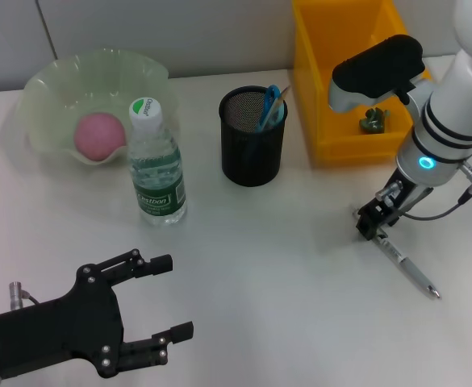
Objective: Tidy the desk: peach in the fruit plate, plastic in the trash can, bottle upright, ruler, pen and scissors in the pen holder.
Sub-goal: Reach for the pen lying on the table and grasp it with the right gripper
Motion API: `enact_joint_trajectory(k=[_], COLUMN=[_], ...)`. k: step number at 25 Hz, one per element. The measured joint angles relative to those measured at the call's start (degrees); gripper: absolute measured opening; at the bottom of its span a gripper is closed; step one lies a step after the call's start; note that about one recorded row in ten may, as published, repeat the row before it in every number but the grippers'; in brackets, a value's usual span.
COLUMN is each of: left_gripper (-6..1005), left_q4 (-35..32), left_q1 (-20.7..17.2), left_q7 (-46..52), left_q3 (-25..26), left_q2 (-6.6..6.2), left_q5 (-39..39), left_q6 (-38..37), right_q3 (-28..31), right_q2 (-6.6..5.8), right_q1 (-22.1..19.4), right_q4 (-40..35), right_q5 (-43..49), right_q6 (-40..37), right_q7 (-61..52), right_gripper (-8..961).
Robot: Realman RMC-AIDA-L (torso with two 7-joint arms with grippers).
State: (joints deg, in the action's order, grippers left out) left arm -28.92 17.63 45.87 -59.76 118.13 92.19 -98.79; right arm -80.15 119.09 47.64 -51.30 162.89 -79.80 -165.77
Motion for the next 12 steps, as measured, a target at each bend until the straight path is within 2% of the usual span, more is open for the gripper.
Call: enact_joint_trajectory(k=[8, 12], left_gripper=[798, 798], left_q4=[0.0, 0.0], left_q1=[0.0, -0.1], left_q7=[0.0, 0.0], left_q3=[0.0, 0.0], left_q2=[0.00, 0.00], left_q5=[0.0, 0.0], left_q6=[0.0, 0.0], right_q3=[0.0, 0.0], right_q2=[0.00, 0.02], right_q1=[0.3, 0.0], right_q4=[0.5, 0.5], right_q5=[0.0, -0.2], right_q6=[0.1, 0.5], right_q7=[0.0, 0.2], right_gripper=[409, 360])
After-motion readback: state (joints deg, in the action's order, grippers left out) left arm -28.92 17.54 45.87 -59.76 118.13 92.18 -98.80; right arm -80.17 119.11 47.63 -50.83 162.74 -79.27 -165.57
